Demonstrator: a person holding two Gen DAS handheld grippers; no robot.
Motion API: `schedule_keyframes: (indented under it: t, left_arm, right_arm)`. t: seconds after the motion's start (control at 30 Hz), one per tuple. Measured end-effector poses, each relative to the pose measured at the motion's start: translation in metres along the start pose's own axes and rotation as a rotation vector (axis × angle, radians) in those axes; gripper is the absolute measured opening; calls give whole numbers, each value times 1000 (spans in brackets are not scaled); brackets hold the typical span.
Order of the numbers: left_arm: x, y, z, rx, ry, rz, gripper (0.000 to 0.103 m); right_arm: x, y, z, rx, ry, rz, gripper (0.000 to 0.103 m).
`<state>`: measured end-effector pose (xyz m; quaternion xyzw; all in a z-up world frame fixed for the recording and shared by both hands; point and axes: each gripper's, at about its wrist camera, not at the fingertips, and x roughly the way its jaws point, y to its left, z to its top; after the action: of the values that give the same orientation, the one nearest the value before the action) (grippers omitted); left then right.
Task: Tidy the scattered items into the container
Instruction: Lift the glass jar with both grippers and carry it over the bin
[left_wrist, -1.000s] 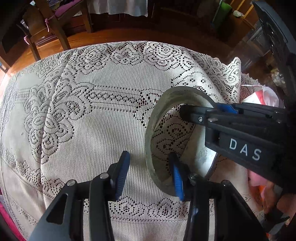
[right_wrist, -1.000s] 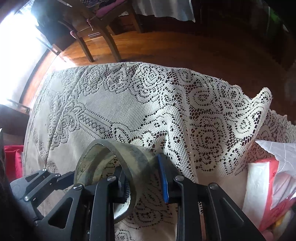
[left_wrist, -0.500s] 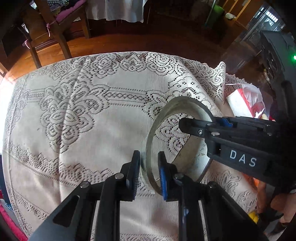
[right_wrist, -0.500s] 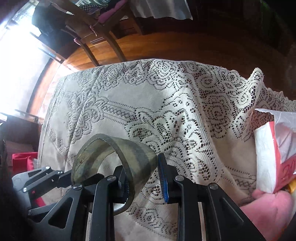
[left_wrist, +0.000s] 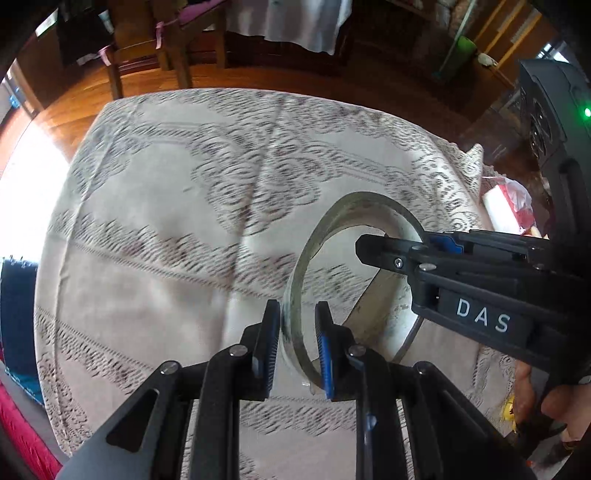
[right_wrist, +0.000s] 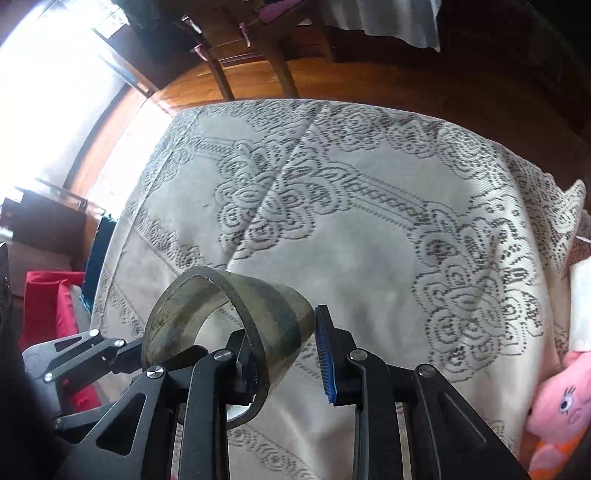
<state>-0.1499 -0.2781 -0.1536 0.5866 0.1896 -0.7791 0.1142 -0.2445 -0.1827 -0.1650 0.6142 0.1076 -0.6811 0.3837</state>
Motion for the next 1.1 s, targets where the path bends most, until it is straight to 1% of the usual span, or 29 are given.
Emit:
schedule_keyframes:
  t: [0.27,0.63,0.87,1.1]
  left_arm:
    - [-19,88,-29,-133,-20,25,19]
    - [-43,204,-72,-302,-50,73,19]
    - [-48,281,-107,-430,-48,94,19]
    - [-54,358,-134,-533,-40,118,19]
  right_arm:
    - [34,93,11,-133,48,26,26]
    - [90,219,10,-311,107,63,26]
    - [136,302,4,-435,165,89,26]
    - [181,377,1,-515,212,114,26]
